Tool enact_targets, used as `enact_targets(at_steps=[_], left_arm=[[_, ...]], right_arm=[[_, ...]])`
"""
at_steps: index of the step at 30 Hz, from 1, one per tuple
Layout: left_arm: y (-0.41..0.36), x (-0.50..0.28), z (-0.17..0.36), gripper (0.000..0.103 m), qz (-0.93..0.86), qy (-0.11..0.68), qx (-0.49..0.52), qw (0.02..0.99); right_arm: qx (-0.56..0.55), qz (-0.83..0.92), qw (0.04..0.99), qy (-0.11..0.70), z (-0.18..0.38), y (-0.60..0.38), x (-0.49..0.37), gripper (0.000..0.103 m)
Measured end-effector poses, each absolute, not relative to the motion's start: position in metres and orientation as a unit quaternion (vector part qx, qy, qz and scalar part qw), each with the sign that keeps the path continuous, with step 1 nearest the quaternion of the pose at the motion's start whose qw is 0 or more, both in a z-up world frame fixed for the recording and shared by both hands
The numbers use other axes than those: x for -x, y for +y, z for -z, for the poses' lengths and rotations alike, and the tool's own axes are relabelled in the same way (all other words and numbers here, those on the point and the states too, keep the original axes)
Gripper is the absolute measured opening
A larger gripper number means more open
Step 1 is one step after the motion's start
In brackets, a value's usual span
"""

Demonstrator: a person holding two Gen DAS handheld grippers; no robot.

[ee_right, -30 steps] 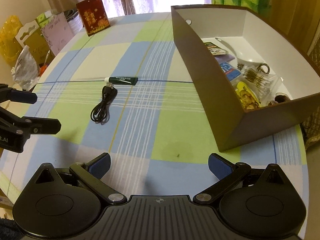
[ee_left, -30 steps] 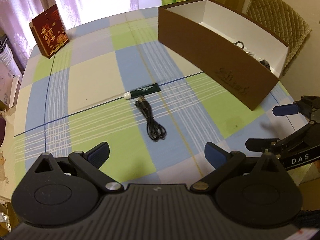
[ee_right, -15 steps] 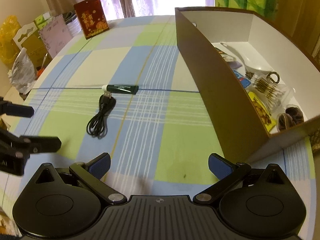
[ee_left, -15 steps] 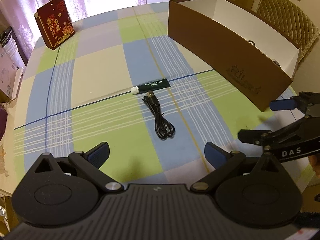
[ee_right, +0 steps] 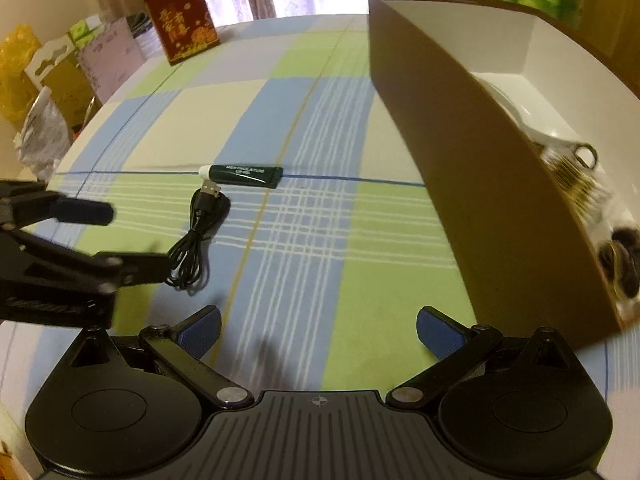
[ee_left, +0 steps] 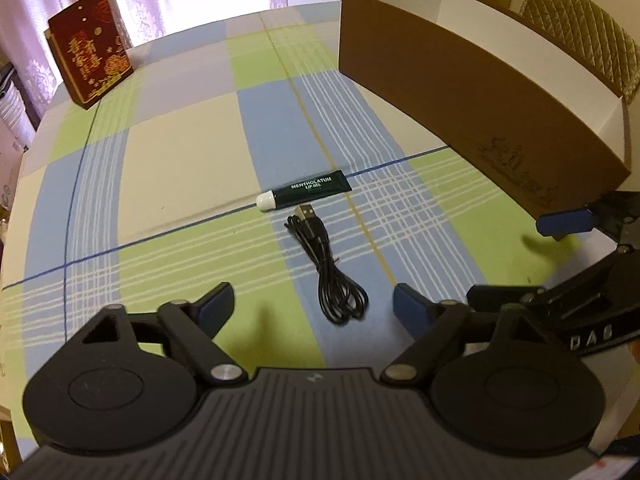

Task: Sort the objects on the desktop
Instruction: 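Grasp the green lip balm tube with the right tool while the left tool grasps the black USB cable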

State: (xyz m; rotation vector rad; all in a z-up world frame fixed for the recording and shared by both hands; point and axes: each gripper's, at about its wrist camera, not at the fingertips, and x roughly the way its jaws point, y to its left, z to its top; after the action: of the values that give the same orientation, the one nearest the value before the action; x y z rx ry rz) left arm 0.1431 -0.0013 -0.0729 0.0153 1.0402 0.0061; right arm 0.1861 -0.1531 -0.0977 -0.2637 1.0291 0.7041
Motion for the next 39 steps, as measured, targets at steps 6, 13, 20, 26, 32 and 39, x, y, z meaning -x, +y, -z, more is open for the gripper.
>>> enact_targets(at_steps=[6, 13, 20, 26, 32, 39], left_arm=[[0.006, -0.167, 0.088, 0.062, 0.001, 0.499, 0.004, 0.867], [0.013, -0.183, 0.103, 0.044, 0.015, 0.511, 0.007, 0.859], [0.030, -0.172, 0.113, 0.015, 0.010, 0.517, 0.029, 0.856], [0.066, -0.158, 0.112, 0.016, -0.052, 0.515, 0.041, 0.855], [0.097, -0.148, 0.110, 0.017, -0.094, 0.516, 0.057, 0.850], [0.097, -0.145, 0.111, 0.018, -0.099, 0.513, 0.057, 0.851]], right_arm=[[0.124, -0.324, 0.799, 0.490, 0.106, -0.144, -0.195, 0.101], [0.128, -0.328, 0.795, 0.494, 0.112, -0.137, -0.201, 0.101], [0.135, -0.348, 0.787, 0.491, 0.118, -0.122, -0.205, 0.101], [0.149, -0.395, 0.781, 0.460, 0.122, -0.098, -0.211, 0.101], [0.188, -0.453, 0.772, 0.404, 0.128, -0.061, -0.230, 0.089], [0.271, -0.526, 0.729, 0.346, 0.144, -0.024, -0.237, 0.063]])
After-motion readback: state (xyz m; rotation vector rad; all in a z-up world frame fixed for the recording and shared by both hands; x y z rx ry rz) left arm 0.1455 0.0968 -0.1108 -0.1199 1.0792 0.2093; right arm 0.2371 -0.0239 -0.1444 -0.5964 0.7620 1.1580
